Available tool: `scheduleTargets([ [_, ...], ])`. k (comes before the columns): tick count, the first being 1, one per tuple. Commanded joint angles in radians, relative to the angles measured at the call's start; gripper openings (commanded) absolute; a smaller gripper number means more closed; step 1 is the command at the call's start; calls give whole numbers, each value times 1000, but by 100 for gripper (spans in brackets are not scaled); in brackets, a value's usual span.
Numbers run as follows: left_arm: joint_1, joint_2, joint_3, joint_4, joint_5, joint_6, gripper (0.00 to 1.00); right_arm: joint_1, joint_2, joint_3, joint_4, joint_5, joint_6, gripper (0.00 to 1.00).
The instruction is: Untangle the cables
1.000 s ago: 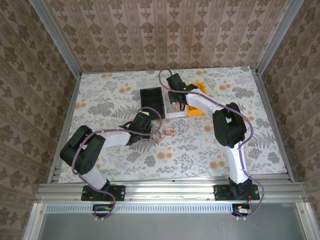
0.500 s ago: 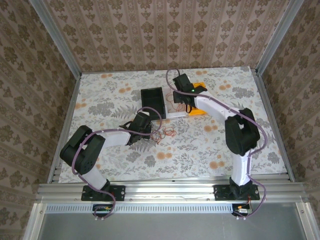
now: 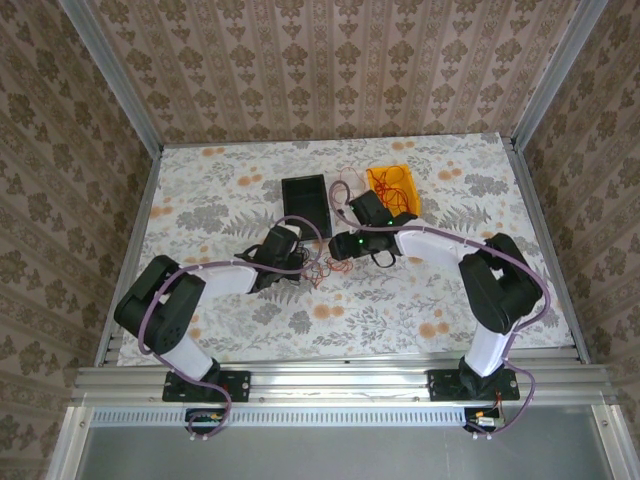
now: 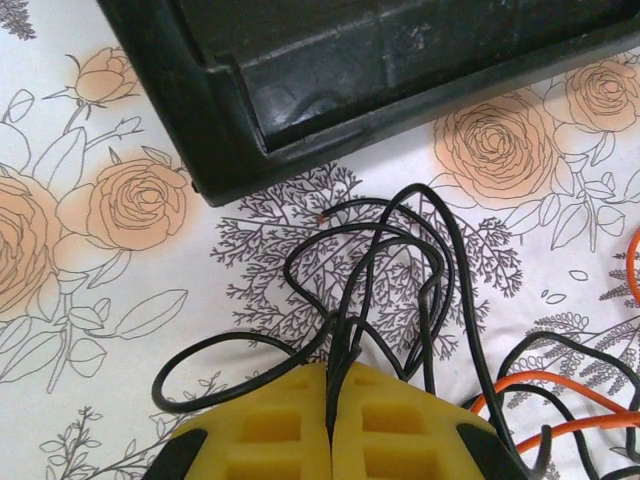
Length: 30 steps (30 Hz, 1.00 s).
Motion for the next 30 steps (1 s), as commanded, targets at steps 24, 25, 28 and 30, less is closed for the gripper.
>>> scheduleTargets([
  [24,17,-7,1,-4,43,16,0,1,188,122,93,-135,2,26],
  [25,18,-7,1,-4,45,16,0,1,187,118,99,-137,5,22],
  [28,20,-8,-1,-4,48,16,0,0,179,104,116,-139,8,14],
  [30,22,-7,-2,-5,49,13,0,-2,172,101,118,-128,9,9],
])
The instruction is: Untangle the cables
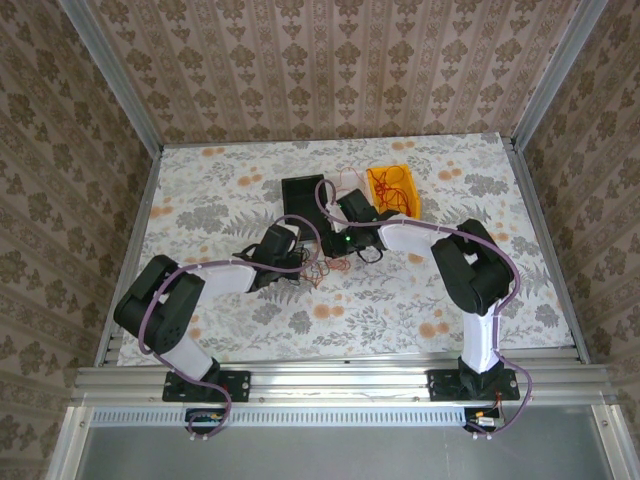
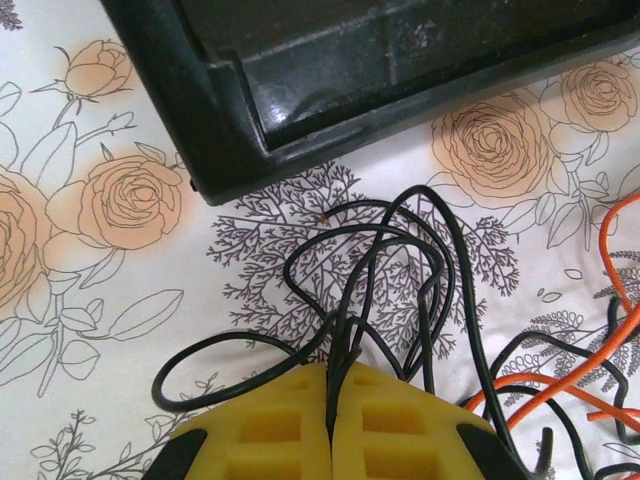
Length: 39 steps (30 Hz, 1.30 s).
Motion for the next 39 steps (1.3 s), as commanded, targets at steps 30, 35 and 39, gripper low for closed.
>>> scheduleTargets([
  [30,12,0,-3,-9,10,5,0,97,58,6,-290,394,-136,7],
  [35,21,-5,-11,-23,-26,-21,0,8,-77,-95,-172,405,-27,0],
  [39,38,-13,-25,-58,-115,-73,0,-104,-232,-195,-115,504,138,0],
])
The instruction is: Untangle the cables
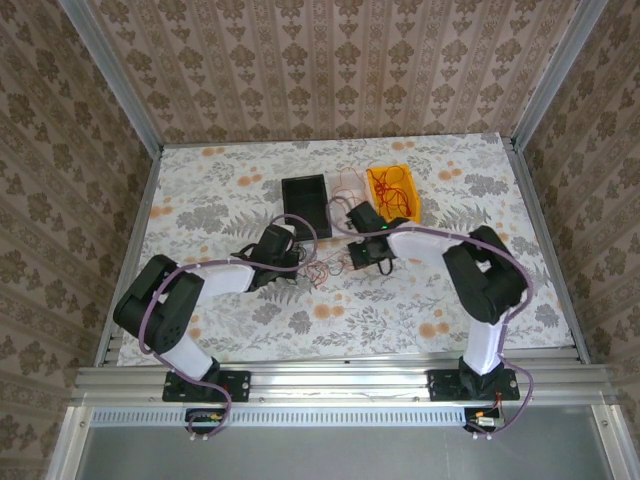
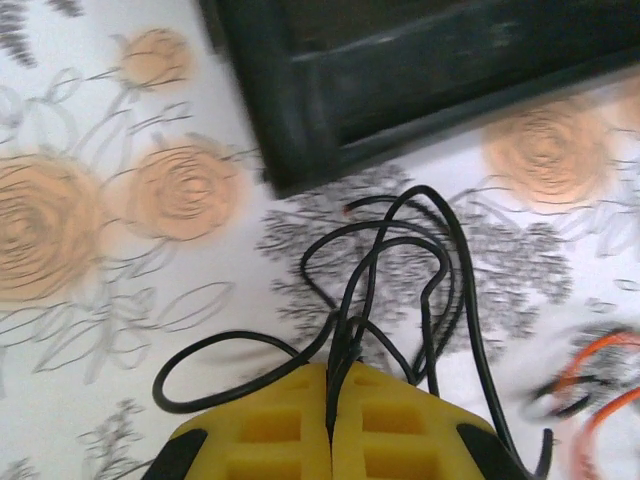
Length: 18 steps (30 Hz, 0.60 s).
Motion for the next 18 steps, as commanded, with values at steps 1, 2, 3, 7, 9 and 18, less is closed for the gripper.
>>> scheduleTargets([
  [1,19,-17,-21,-54,-96,-59,0,-94,-140,-64,43,121,178,0],
  [2,23,-21,-25,-64,-117,-68,0,-120,-177,-86,40,161,216,0],
  [3,27,-25,-29,-72,-136,-76,0,-144,-211,-107,33,198,249,0],
  [7,43,-45,-40,-104,-201,-111,0,-206,-304,-154,-13,324,327,0],
  [9,51,-51,-32,-153,-270,-149,0,-231,-341,-176,-29,370,357,0],
  [18,107,-123,-5,-424,-499,-461,0,-370,-430,-239,-73,387,456,0],
])
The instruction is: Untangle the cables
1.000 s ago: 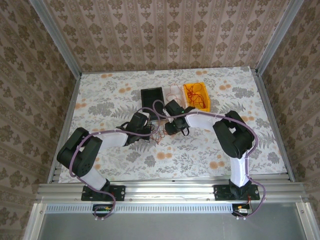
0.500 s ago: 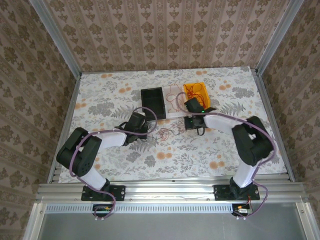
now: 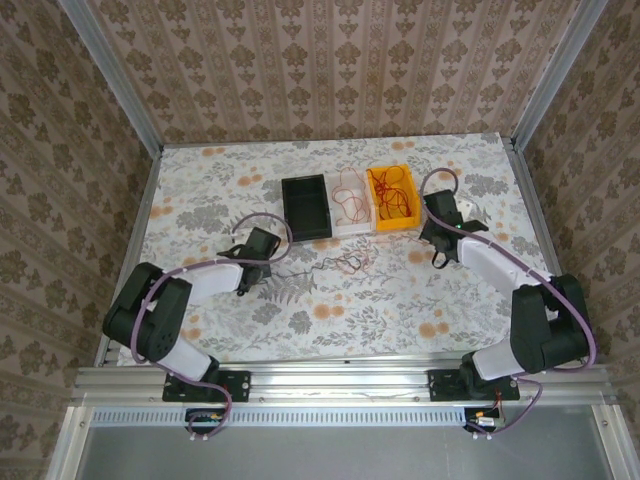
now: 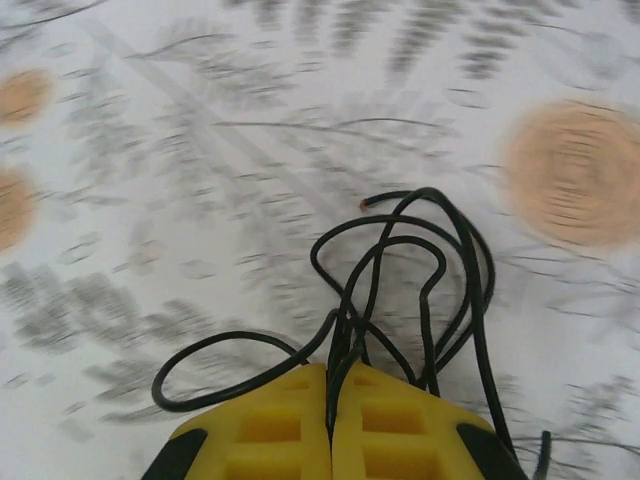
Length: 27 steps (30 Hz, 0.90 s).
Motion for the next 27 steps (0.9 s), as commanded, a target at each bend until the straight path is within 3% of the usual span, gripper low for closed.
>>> scheduleTargets([
  [1,20,-53,19,-161,-125,-175,0,-41,-57,-23,-51,51,55,0],
  [6,27,-64,38,-106,-88,-97,0,-58,-121,-23,29,-18,-34,0],
  [12,98,-57,141,-492,-295,-388,0,-84,-176,21,-11,93,-66,0],
  [15,145,-76,180,-589,-350,-425,0,-139,-189,18,-29,94,-57,0],
  [24,325,-178,110,-574,-291,-483,0,-272,-222,-29,-40,52,-36,0],
  [27,375,-201,91,-542,-272,-428,0,-323,-235,-35,-37,27,-54,0],
])
